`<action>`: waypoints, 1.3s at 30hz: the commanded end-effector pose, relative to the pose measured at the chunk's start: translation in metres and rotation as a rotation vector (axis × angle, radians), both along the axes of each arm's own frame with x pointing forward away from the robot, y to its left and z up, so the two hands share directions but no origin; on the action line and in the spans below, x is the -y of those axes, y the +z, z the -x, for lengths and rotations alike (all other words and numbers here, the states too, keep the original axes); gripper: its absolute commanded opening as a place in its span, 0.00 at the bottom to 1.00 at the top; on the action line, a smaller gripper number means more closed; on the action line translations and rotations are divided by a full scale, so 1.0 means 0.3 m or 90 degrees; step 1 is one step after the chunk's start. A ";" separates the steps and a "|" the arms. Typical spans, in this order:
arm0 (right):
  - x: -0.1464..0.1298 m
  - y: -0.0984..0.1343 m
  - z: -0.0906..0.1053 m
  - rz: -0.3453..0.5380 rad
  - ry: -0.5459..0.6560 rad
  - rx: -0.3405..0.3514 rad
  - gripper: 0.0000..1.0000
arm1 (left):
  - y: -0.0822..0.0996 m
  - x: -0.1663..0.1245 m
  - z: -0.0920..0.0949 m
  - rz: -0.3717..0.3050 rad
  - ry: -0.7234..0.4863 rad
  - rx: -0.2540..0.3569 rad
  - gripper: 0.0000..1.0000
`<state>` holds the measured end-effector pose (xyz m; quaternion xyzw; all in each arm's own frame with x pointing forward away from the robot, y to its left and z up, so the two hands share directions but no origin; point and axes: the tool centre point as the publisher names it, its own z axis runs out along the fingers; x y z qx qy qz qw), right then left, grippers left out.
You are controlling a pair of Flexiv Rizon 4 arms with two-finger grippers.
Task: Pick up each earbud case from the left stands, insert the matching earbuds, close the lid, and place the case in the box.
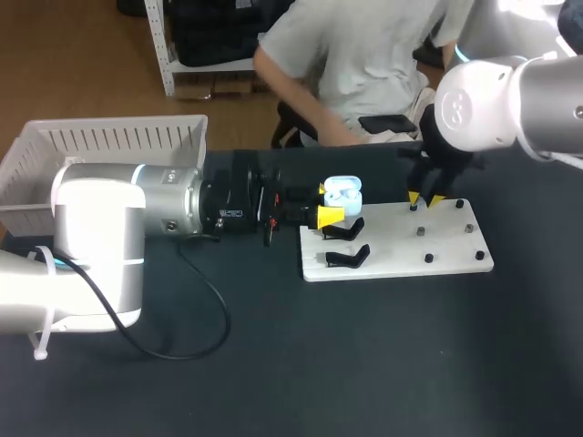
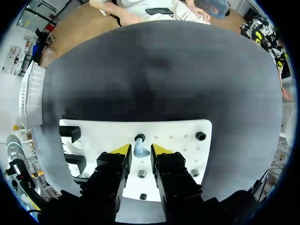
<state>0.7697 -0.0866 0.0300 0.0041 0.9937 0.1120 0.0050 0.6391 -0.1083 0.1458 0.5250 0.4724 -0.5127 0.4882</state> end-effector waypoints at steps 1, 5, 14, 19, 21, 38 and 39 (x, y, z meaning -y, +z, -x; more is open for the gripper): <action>-0.004 -0.004 -0.009 0.001 0.001 -0.004 0.24 | -0.003 0.001 0.004 0.002 0.004 0.002 0.00; -0.006 -0.006 -0.009 0.001 0.001 -0.004 0.25 | -0.003 0.001 0.004 0.002 0.004 0.002 0.00; -0.002 -0.002 -0.008 0.004 -0.004 -0.003 0.00 | -0.003 0.001 0.004 0.002 0.004 0.002 0.00; -0.001 0.028 0.016 0.004 -0.004 -0.001 0.00 | -0.003 0.001 0.004 0.002 0.004 0.002 0.00; 0.000 0.049 0.029 0.004 -0.004 0.001 0.00 | -0.003 0.001 0.004 0.002 0.004 0.002 0.00; -0.047 0.400 0.242 0.024 -0.031 0.056 0.00 | -0.003 0.001 0.004 0.002 0.004 0.002 0.00; -0.057 0.422 0.258 0.031 -0.033 0.061 0.00 | -0.003 0.001 0.004 0.002 0.004 0.002 0.00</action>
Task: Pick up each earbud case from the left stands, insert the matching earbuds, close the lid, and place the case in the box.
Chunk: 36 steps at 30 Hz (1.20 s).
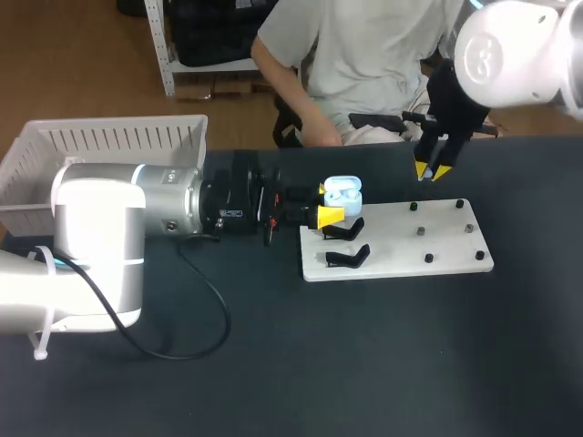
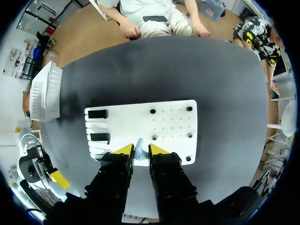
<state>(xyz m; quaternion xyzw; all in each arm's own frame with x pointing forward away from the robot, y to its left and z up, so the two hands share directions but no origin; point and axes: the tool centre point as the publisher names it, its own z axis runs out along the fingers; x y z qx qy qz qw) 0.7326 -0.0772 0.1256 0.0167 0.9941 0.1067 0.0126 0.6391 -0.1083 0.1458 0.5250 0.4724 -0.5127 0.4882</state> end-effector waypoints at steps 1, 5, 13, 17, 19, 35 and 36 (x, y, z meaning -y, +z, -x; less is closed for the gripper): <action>-0.035 0.124 0.150 0.028 -0.017 0.055 0.00 | -0.003 0.001 0.004 0.002 0.004 0.002 0.00; -0.076 0.203 0.207 0.052 -0.023 0.060 0.00 | -0.003 0.001 0.004 0.002 0.004 0.002 0.00; -0.194 0.325 0.341 0.066 -0.007 0.059 0.00 | -0.003 0.001 0.004 0.002 0.004 0.002 0.00; -0.260 0.337 0.390 0.064 0.011 0.050 0.00 | -0.003 0.001 0.004 0.002 0.004 0.002 0.00; -0.293 0.335 0.409 0.063 0.021 0.047 0.00 | -0.003 0.001 0.004 0.002 0.004 0.002 0.00; -0.335 0.323 0.437 0.074 0.051 0.029 0.00 | -0.003 0.001 0.004 0.002 0.004 0.002 0.00; -0.335 0.323 0.437 0.074 0.051 0.029 0.00 | -0.003 0.001 0.004 0.002 0.004 0.002 0.00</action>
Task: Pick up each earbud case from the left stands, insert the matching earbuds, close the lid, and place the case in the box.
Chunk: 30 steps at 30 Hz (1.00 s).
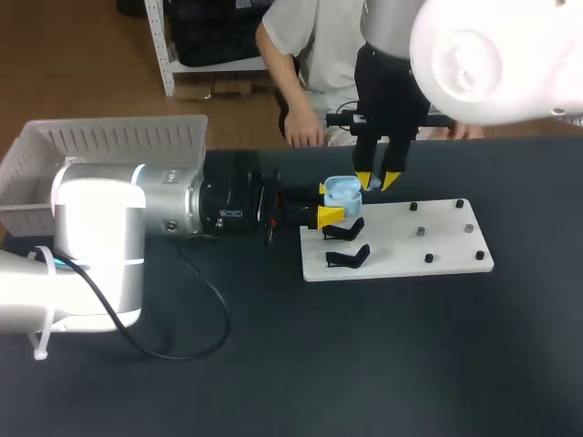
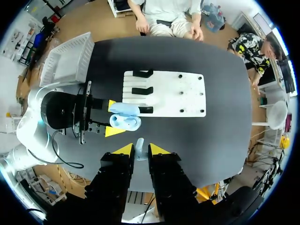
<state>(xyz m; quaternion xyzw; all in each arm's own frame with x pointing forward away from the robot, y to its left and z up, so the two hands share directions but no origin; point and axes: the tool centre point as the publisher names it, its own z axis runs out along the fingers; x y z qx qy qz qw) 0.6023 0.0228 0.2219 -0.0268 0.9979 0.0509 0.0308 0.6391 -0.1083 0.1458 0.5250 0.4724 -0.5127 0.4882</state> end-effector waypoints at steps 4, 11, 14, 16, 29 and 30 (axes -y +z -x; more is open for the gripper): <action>-0.039 -0.004 -0.004 0.026 0.040 -0.002 0.00 | -0.003 0.001 0.004 0.002 0.004 0.002 0.00; -0.097 0.004 -0.026 0.043 0.097 -0.018 0.00 | -0.003 0.001 0.004 0.002 0.004 0.002 0.00; -0.110 0.007 -0.030 0.050 0.108 -0.022 0.00 | -0.003 0.001 0.004 0.002 0.004 0.002 0.00; -0.118 0.001 -0.036 0.052 0.116 -0.027 0.00 | -0.003 0.001 0.004 0.002 0.004 0.002 0.00; -0.133 -0.035 -0.045 0.064 0.152 -0.029 0.00 | -0.003 0.001 0.004 0.002 0.004 0.002 0.00; -0.134 -0.036 -0.044 0.066 0.154 -0.028 0.00 | -0.003 0.001 0.004 0.002 0.004 0.002 0.00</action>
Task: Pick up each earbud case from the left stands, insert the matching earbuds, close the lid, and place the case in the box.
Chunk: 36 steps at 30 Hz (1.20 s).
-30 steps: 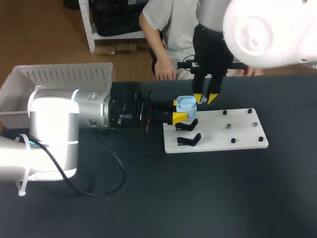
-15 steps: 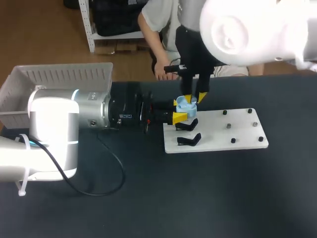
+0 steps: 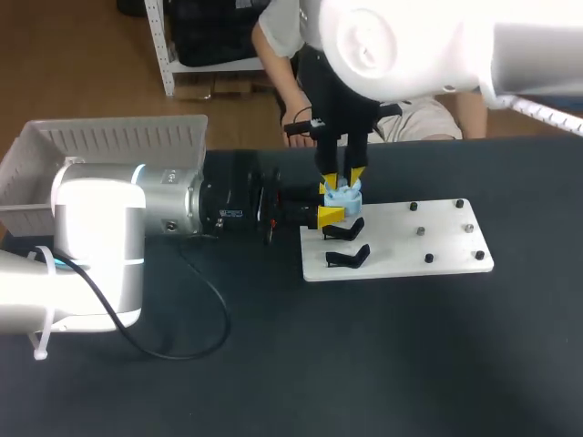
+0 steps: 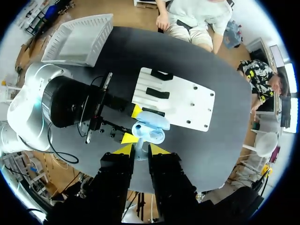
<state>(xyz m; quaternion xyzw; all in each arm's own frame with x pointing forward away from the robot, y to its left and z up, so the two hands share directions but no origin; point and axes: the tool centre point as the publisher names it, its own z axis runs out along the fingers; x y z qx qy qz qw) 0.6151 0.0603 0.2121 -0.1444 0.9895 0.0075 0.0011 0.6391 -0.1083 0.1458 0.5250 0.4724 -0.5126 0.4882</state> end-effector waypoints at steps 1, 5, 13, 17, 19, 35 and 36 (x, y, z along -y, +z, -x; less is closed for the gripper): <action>-0.011 -0.004 0.000 0.007 0.006 0.002 0.00 | -0.003 0.001 0.004 0.002 0.004 0.002 0.00; -0.014 -0.011 -0.001 0.014 0.014 0.001 0.00 | -0.003 0.001 0.004 0.002 0.004 0.002 0.00; -0.021 -0.018 -0.007 0.017 0.024 0.002 0.00 | -0.003 0.001 0.004 0.002 0.004 0.002 0.00; -0.021 -0.024 -0.010 0.019 0.024 0.001 0.00 | -0.003 0.001 0.004 0.002 0.004 0.002 0.00; -0.018 -0.027 -0.011 0.018 0.023 0.001 0.00 | -0.003 0.001 0.004 0.002 0.004 0.002 0.00; -0.014 -0.041 -0.015 0.014 0.032 0.009 0.00 | -0.003 0.001 0.004 0.002 0.004 0.002 0.00; -0.015 -0.041 -0.015 0.014 0.033 0.009 0.00 | -0.003 0.001 0.004 0.002 0.004 0.002 0.00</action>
